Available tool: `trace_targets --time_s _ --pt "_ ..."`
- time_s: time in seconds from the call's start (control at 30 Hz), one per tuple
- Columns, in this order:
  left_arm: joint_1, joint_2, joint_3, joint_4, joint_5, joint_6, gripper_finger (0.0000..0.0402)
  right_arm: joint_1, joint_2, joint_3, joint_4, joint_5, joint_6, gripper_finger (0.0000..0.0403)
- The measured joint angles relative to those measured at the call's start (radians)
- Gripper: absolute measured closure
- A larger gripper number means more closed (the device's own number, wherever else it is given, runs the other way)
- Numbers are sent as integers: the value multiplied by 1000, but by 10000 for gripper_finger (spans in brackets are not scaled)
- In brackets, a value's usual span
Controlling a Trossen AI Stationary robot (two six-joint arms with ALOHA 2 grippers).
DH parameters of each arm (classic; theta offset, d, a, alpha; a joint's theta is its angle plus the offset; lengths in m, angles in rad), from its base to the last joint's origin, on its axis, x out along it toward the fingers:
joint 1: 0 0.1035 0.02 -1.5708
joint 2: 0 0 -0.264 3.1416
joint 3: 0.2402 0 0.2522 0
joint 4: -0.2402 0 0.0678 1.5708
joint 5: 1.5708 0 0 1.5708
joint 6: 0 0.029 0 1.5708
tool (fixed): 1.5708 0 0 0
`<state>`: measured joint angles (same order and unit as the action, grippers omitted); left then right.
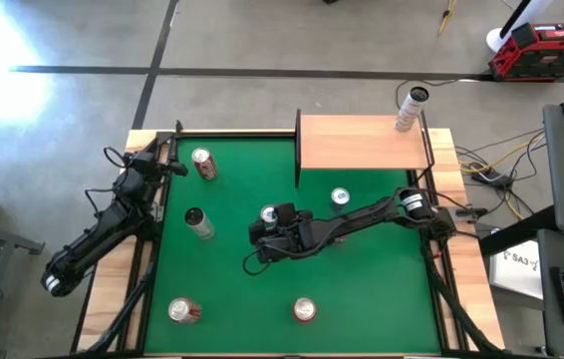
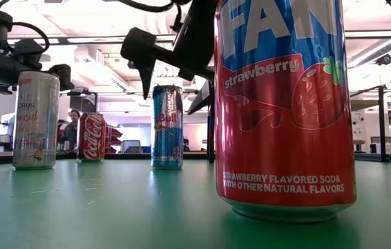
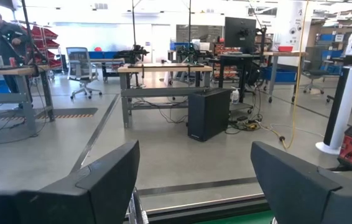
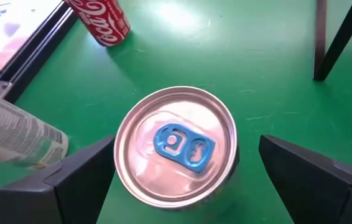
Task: Place canned beverage on shelf
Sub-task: Adjust the blue soda can
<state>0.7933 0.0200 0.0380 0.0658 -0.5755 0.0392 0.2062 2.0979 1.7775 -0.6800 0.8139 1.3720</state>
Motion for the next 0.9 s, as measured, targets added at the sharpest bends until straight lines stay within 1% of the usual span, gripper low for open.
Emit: trace_targets --time_s 0.13,0.2,0.3,0.47,0.6,0.73,0.9 --pt "0 0 0 0 0 0 108 0 0 0 1 0 -1 28" --pt "0 0 0 0 0 0 108 1 0 0 1 -2 -6 43" --pt "0 0 0 0 0 0 108 1 0 0 1 -2 -22 83" --pt "0 0 0 0 0 0 108 1 0 0 -11 -8 -22 171" --pt "0 0 0 0 0 0 108 2 -2 0 -18 -27 -32 172" --pt "0 0 0 0 0 0 108 10 -7 0 -29 -41 -141 172" --pt "0 0 0 0 0 0 108 11 -24 0 -53 -65 -224 172"
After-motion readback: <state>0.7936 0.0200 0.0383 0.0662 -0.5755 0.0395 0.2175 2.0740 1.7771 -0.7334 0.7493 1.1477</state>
